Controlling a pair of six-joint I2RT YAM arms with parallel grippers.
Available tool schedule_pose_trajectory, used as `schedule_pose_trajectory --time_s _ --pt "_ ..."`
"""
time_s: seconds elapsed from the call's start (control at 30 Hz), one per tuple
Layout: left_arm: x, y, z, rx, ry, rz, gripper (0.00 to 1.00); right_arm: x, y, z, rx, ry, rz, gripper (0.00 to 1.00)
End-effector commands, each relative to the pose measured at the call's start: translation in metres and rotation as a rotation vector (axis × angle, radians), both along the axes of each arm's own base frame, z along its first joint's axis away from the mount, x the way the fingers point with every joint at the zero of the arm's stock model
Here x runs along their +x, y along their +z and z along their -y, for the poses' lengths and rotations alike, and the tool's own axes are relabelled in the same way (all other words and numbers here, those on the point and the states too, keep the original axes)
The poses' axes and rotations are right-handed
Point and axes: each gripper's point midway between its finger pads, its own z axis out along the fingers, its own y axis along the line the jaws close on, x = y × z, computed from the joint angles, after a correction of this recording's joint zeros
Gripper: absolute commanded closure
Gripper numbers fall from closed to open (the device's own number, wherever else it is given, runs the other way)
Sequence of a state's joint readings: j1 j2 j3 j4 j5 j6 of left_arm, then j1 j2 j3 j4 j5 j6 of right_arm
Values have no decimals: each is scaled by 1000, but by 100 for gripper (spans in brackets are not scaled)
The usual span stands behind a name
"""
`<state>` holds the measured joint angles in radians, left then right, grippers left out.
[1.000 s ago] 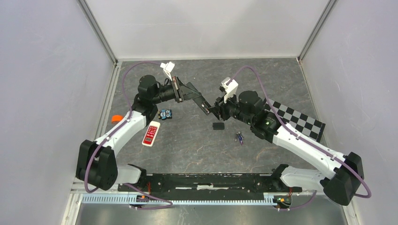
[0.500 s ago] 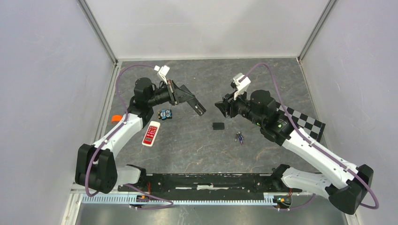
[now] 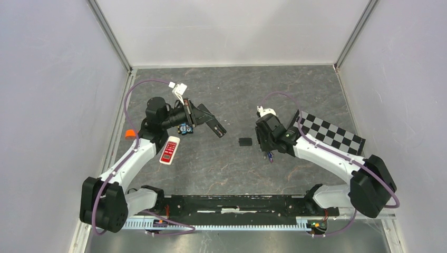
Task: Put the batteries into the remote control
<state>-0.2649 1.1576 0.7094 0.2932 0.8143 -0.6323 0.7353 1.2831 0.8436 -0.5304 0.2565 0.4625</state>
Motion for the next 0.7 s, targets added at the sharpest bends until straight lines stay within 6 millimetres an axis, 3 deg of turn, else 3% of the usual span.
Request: schedule_pose_trajectory --time_s 0.0,0.23,0.67 --pt "-1 10 -3 17 -4 102 98 -5 -15 -1 13 -65 -60 59" --pt "-3 9 -3 14 -4 97 98 -10 -43 9 -45 -120 -123 63" --pt "-7 9 -4 15 -5 86 98 -8 -65 6 -30 -141 -162 68"
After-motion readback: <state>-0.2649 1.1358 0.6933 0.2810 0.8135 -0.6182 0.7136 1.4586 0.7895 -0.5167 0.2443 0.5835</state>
